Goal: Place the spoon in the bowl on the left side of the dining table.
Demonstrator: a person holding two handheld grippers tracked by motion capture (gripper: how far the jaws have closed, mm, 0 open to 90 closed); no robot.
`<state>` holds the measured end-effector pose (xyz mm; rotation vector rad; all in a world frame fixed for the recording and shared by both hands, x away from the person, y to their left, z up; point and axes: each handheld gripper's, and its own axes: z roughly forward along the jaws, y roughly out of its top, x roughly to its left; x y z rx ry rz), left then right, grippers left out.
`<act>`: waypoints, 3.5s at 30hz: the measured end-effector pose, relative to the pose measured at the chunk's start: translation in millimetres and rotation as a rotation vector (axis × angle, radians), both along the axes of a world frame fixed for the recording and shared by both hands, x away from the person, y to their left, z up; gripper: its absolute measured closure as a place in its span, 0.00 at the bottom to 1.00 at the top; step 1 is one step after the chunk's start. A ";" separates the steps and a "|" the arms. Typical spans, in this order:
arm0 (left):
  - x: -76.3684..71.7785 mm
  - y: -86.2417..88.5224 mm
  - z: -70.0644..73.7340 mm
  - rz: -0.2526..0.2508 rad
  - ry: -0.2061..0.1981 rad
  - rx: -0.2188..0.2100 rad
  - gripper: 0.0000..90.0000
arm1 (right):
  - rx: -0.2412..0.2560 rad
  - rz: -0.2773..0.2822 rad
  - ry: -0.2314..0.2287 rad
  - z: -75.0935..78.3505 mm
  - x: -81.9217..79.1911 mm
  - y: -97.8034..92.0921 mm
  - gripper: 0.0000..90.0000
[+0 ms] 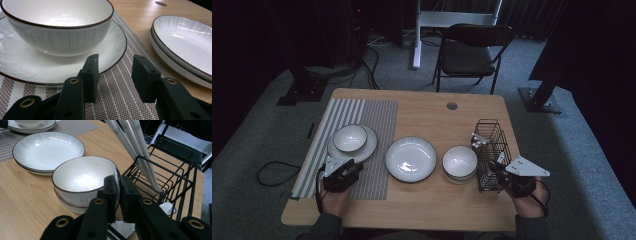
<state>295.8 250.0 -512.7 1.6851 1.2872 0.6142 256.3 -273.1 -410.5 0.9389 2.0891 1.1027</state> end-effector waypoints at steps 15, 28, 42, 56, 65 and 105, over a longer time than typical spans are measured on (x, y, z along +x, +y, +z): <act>-2.6 -5.4 -0.2 -0.016 -0.005 0.036 0.63 | -0.021 -0.004 -0.038 4.7 -3.0 -0.4 0.95; -6.3 -10.8 -0.4 -0.037 -0.013 0.086 0.61 | -0.045 -0.012 -0.077 16.8 -2.9 1.8 0.95; -12.1 -13.2 0.0 -0.051 -0.021 0.089 0.62 | -0.063 0.000 -0.129 38.8 0.0 3.9 0.95; -13.1 -18.9 -2.1 -0.081 -0.015 0.105 0.62 | -0.074 0.029 -0.173 66.3 1.0 7.9 0.95; -10.9 -17.5 -3.9 -0.085 -0.001 0.104 0.61 | -0.068 0.100 -0.192 77.3 2.5 26.2 0.95; 3.2 -23.7 -8.3 -0.097 0.163 0.163 0.54 | -0.040 0.281 -0.132 56.4 9.1 89.5 0.95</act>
